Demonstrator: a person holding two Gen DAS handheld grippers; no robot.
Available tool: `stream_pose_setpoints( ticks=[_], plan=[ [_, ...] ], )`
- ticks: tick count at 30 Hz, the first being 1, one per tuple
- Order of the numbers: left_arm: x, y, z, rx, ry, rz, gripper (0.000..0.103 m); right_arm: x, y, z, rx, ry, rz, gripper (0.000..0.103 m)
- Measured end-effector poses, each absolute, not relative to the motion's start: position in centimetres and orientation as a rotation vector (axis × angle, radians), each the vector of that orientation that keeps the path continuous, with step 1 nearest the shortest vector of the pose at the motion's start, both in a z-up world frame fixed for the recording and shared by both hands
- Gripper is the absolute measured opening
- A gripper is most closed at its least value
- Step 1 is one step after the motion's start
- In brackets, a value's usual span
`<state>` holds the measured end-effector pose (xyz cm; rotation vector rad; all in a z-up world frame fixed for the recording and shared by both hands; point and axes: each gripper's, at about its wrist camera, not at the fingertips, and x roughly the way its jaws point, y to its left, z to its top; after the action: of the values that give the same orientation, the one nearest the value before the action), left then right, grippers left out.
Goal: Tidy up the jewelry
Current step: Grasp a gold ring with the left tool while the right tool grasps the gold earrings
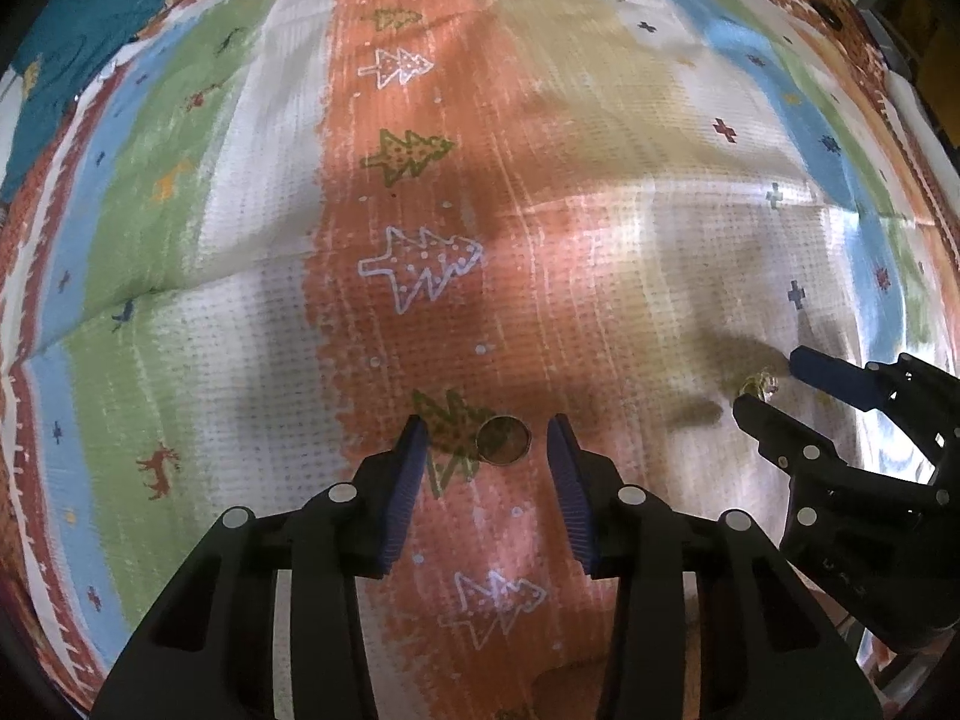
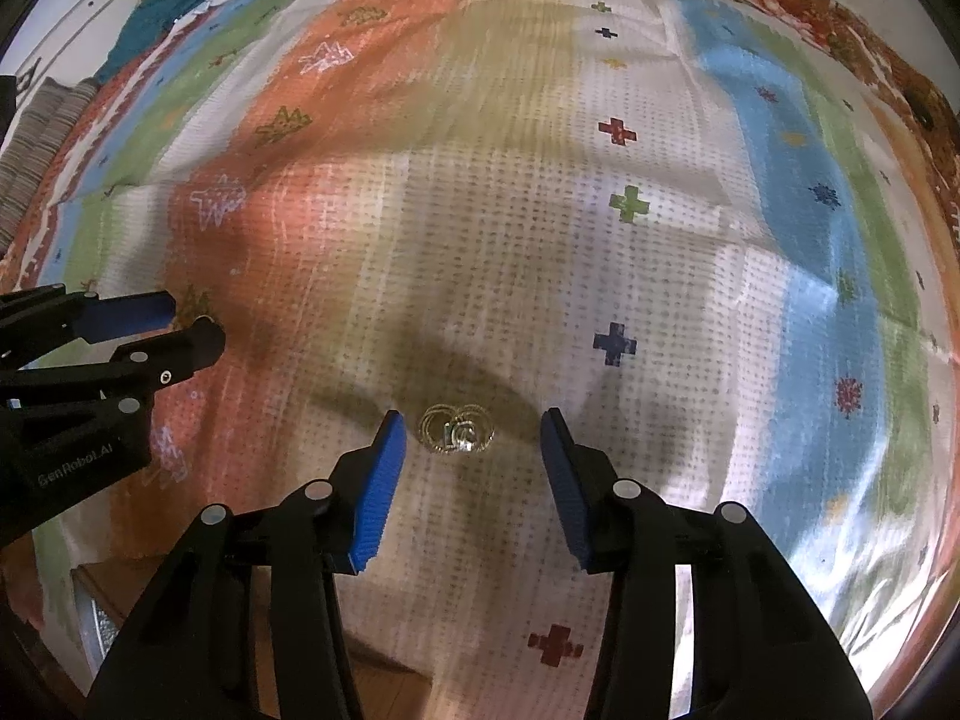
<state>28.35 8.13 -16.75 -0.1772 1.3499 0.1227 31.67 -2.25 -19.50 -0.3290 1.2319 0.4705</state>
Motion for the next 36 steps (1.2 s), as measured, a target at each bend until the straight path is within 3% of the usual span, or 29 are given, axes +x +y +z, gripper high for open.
stream_pose_setpoints(
  ticks=[7,9,11,36],
  plan=[
    [29.2,8.0,-17.3,-0.176,1.358,0.122,0.03,31.6,-1.8,-19.7,-0.372,1.219,0.456,0.037],
    [29.3,8.0,-17.4,-0.179,1.359,0.133,0.027,31.5,-1.8,-19.8,-0.377,1.216,0.459,0.026],
    [29.4,7.8,-17.5,-0.159,1.361,0.142,0.019,31.4,-1.7,-19.8,-0.379,1.215,0.462,0.023],
    [26.7,7.0,-13.7,-0.19,1.281,0.118,0.019,29.4,-3.0,-17.6,-0.33,1.157,0.467,0.022]
  ],
)
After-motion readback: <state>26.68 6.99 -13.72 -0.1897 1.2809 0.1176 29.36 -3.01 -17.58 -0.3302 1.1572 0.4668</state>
